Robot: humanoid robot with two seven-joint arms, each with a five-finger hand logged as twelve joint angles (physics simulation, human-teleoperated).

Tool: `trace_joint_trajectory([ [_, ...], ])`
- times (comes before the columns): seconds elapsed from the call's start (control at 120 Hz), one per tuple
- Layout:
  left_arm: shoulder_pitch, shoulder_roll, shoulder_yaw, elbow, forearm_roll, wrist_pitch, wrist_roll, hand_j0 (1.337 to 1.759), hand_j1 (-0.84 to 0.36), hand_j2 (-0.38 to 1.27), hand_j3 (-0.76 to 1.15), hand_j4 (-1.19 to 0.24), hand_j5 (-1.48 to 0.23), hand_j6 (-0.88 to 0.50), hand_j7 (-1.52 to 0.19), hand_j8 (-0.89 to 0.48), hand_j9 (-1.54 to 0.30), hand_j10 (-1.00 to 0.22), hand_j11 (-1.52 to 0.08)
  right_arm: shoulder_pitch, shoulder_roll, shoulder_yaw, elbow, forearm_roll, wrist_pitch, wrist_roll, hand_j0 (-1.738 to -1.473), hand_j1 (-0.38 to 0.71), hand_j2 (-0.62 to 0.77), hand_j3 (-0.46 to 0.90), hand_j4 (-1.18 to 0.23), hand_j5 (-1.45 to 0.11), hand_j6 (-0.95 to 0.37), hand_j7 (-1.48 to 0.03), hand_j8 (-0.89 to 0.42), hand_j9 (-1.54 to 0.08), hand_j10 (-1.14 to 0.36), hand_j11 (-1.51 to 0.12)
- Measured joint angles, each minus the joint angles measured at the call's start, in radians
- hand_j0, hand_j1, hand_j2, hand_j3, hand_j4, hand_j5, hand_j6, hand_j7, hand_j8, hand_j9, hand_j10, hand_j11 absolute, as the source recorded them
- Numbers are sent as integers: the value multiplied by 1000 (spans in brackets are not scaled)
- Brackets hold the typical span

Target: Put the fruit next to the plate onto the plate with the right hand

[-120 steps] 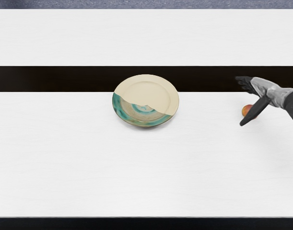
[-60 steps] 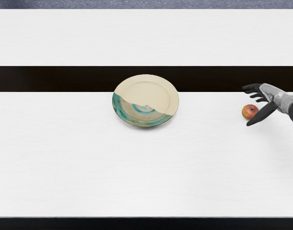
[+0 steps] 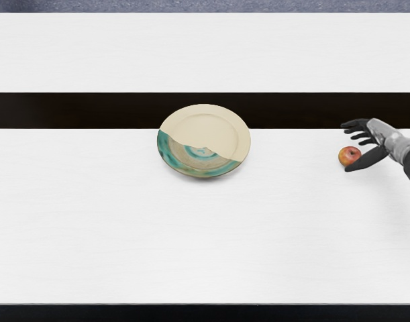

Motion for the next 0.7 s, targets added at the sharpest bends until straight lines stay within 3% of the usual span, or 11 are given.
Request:
trace_joint_trajectory([
  [0.125, 0, 0, 0, 0, 0, 0, 0, 1658, 342, 1, 0, -6, -8, -7, -8, -6, -8, -6, -8, -3, 0, -1, 1, -1, 20, 1, -1658, 94, -70, 0, -375, -484, -376, -483, -375, -483, -372, -477],
  [0.175, 0, 0, 0, 0, 0, 0, 0, 1658, 342, 1, 0, -6, -8, -6, -8, -6, -7, -6, -7, -3, 0, 0, 0, -2, 36, 1, -1658, 133, -77, 0, -415, -514, -408, -524, -416, -513, -211, -713],
  [0.25, 0, 0, 0, 0, 0, 0, 0, 1658, 342, 1, 0, -6, -8, -7, -8, -6, -7, -6, -7, -2, 0, 1, 1, -3, 53, 1, -1658, 180, -85, 0, -460, -557, -447, -576, -462, -555, -61, -904],
  [0.358, 0, 0, 0, 0, 0, 0, 0, 1658, 342, 1, 0, -6, -7, -6, -7, -6, -7, -6, -7, -2, -1, 1, 1, -4, 67, 0, -1658, 220, -77, 0, -510, -599, -489, -629, -469, -603, 24, -983],
  [0.517, -1, 0, 0, 0, 0, 0, 0, 1658, 342, 1, 0, -6, -8, -7, -8, -6, -7, -6, -7, 1, -3, 2, 2, -2, 78, 0, -1657, 246, -15, 0, -554, -657, -533, -687, -430, -662, 25, -965],
  [0.7, 0, 0, 0, 0, 0, 0, 0, 1658, 342, 1, 0, -6, -7, -6, -7, -6, -7, -6, -7, 6, -5, 10, 2, 0, 96, -1, -1657, 255, 42, 0, -563, -702, -553, -716, -425, -702, -233, -723],
])
